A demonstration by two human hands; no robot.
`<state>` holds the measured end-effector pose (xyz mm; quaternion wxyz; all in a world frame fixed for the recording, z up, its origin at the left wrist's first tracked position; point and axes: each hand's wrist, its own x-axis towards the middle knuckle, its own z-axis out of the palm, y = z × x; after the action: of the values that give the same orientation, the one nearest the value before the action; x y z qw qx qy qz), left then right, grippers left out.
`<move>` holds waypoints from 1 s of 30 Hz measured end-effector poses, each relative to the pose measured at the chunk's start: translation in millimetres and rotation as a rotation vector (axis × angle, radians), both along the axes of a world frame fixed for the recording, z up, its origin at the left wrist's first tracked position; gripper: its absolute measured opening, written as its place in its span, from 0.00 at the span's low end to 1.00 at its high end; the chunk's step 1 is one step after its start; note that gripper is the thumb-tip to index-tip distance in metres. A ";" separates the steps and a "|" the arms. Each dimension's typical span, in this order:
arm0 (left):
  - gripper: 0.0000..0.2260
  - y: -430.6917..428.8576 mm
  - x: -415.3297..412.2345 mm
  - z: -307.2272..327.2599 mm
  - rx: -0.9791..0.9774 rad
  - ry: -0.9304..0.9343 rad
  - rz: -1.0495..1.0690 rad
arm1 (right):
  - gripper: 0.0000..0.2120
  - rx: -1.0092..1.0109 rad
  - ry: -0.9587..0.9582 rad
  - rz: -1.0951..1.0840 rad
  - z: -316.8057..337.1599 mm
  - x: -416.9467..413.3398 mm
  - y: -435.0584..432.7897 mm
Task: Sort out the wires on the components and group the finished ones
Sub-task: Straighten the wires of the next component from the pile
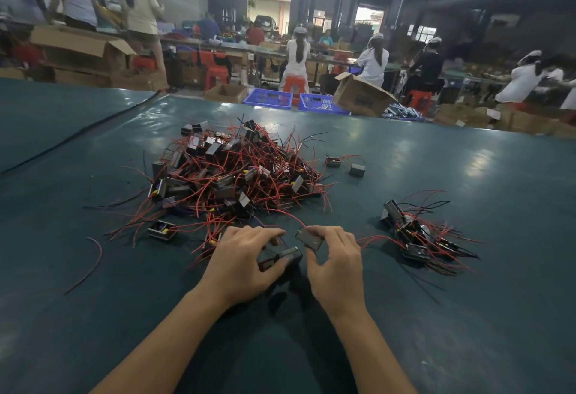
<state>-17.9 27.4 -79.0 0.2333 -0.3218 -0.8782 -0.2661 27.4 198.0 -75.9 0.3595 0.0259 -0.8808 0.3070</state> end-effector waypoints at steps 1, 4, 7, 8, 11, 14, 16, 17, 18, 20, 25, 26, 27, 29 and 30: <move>0.17 1.2 -0.4 -1.9 -0.020 0.000 0.000 | 0.16 0.005 -0.020 0.006 -0.8 0.4 -0.3; 0.09 4.3 0.6 -3.2 -0.055 -0.003 -0.031 | 0.13 0.003 -0.041 0.016 -1.5 1.4 0.4; 0.07 4.4 1.4 -0.5 -0.067 0.034 -0.065 | 0.12 0.000 -0.038 0.014 -1.3 1.6 0.4; 0.08 4.2 1.3 -0.2 -0.061 0.048 -0.068 | 0.12 0.003 -0.030 0.004 -1.7 1.6 0.4; 0.11 3.3 1.3 0.9 -0.049 0.052 -0.069 | 0.13 -0.004 -0.007 -0.037 -1.9 1.6 1.5; 0.12 4.3 0.4 -0.6 -0.063 0.029 -0.120 | 0.13 -0.022 -0.005 -0.053 -2.0 1.0 4.1; 0.11 7.9 0.4 -2.2 -0.060 0.014 -0.170 | 0.14 -0.011 -0.005 -0.048 -1.5 0.6 5.1; 0.10 10.5 1.2 -2.7 -0.061 0.011 -0.194 | 0.14 -0.003 -0.009 -0.041 -1.3 0.6 5.3; 0.08 13.2 2.3 -3.0 -0.062 0.011 -0.215 | 0.14 0.009 -0.017 -0.034 -1.1 1.0 5.4; 0.07 17.6 5.0 -4.5 -0.060 0.015 -0.239 | 0.14 0.029 -0.049 -0.028 -1.2 2.4 5.1; 0.07 21.7 6.0 -6.6 -0.018 0.001 -0.239 | 0.14 0.023 -0.031 -0.090 1.0 5.3 5.8; 0.06 22.1 5.4 -6.7 -0.025 0.002 -0.244 | 0.14 0.026 -0.023 -0.109 1.3 5.2 5.3; 0.06 22.6 5.0 -6.7 -0.037 0.007 -0.252 | 0.13 0.032 -0.014 -0.127 1.4 4.9 4.9; 0.06 23.0 4.7 -7.3 -0.059 0.005 -0.275 | 0.12 0.036 -0.003 -0.156 1.2 4.3 4.9; 0.06 23.0 5.3 -7.3 -0.065 0.003 -0.289 | 0.12 0.034 -0.001 -0.167 1.5 3.8 5.1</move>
<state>-12.6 50.4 -86.3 0.1832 -0.4524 -0.8306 -0.2681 31.2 203.1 -74.3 0.3829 -0.0416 -0.8851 0.2611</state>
